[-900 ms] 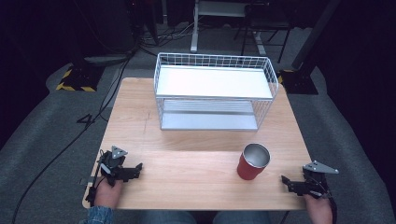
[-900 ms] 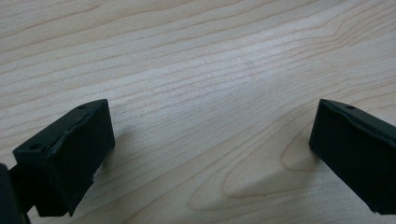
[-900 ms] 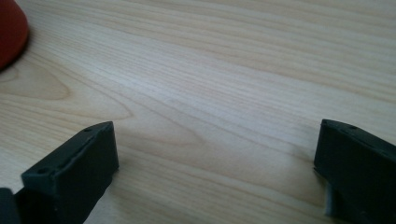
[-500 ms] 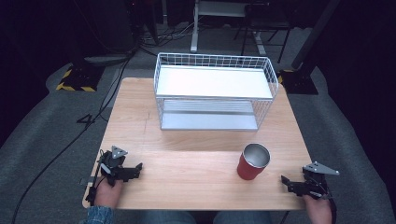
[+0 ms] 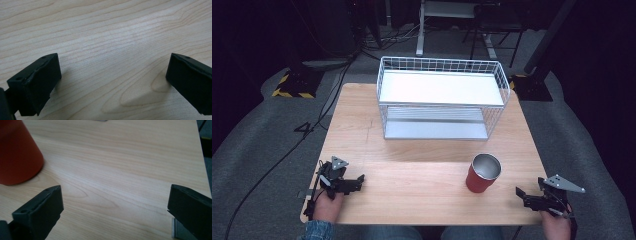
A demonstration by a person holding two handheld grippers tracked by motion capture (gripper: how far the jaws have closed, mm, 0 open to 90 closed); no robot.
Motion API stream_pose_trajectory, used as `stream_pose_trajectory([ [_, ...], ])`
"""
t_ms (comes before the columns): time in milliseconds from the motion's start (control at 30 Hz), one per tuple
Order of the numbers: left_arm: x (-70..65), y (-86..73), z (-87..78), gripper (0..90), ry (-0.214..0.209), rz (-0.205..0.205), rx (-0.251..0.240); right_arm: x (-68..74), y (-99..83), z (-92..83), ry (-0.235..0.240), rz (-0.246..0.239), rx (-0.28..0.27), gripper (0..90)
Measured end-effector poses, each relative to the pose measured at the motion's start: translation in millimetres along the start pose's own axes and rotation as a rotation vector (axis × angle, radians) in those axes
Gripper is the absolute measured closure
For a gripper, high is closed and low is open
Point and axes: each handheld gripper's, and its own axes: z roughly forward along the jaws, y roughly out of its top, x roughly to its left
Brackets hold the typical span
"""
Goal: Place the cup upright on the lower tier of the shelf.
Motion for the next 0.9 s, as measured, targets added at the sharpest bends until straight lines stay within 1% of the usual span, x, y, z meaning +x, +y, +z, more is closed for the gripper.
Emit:
stream_pose_trajectory([
  [67,0.0,0.0,0.0,0.4,0.001,0.0,0.0,5.6,4.0,-4.8,0.005,-0.023,-0.034,2.4],
  [200,0.1,0.0,-0.1,0.4,0.001,0.002,-0.001,17.1,9.1,-11.3,-0.003,-0.051,-0.07,2.5],
  [233,0.1,-0.1,-0.1,0.4,0.001,0.002,-0.001,17.1,9.1,-11.3,-0.003,-0.051,-0.07,2.5],
  [267,0.1,-0.1,-0.1,0.4,0.001,0.002,-0.001,22.0,11.6,-13.8,0.006,-0.056,-0.092,2.5],
  [300,0.1,-0.1,-0.1,0.4,0.001,0.002,-0.001,22.0,11.6,-13.8,0.006,-0.056,-0.092,2.5],
  [333,0.0,-0.2,-0.1,0.4,0.001,0.002,-0.001,26.9,13.8,-16.9,0.012,-0.057,-0.104,2.5],
  [400,0.0,-0.2,-0.1,0.4,0.001,0.002,-0.001,31.0,15.6,-19.0,0.012,-0.061,-0.117,2.5],
  [433,0.0,-0.2,-0.1,0.4,0.001,0.002,-0.001,31.0,15.6,-19.0,0.012,-0.061,-0.117,2.5],
  [467,0.0,-0.2,-0.1,0.4,0.001,0.002,-0.001,36.1,17.5,-20.9,0.02,-0.062,-0.126,2.4],
  [500,0.0,-0.2,-0.1,0.4,0.001,0.002,-0.001,36.1,17.5,-20.9,0.02,-0.062,-0.126,2.4],
  [533,0.0,-0.2,-0.1,0.4,0.001,0.002,-0.001,40.4,18.3,-21.1,0.029,-0.062,-0.123,2.4],
  [600,0.0,-0.2,-0.1,0.4,0.001,0.001,-0.001,44.4,18.3,-20.6,0.048,-0.057,-0.125,2.3],
  [667,0.0,-0.2,-0.1,0.4,0.001,0.002,-0.001,46.9,18.5,-20.4,0.054,-0.062,-0.122,2.3],
  [700,0.0,-0.2,-0.1,0.4,0.001,0.002,-0.001,52.8,19.9,-20.2,0.066,-0.078,-0.124,2.3],
  [733,0.0,-0.2,-0.1,0.4,0.001,0.002,-0.001,55.2,20.8,-20.2,0.069,-0.085,-0.125,2.3],
  [767,0.0,-0.2,-0.1,0.4,0.001,0.002,-0.001,55.2,20.8,-20.2,0.069,-0.085,-0.125,2.3],
  [833,0.0,-0.2,-0.1,0.4,0.001,0.002,-0.001,61.3,23.0,-19.9,0.083,-0.097,-0.132,2.2],
  [900,0.0,-0.2,-0.1,0.4,0.001,0.002,-0.001,62.8,23.4,-19.9,0.085,-0.097,-0.133,2.2],
])
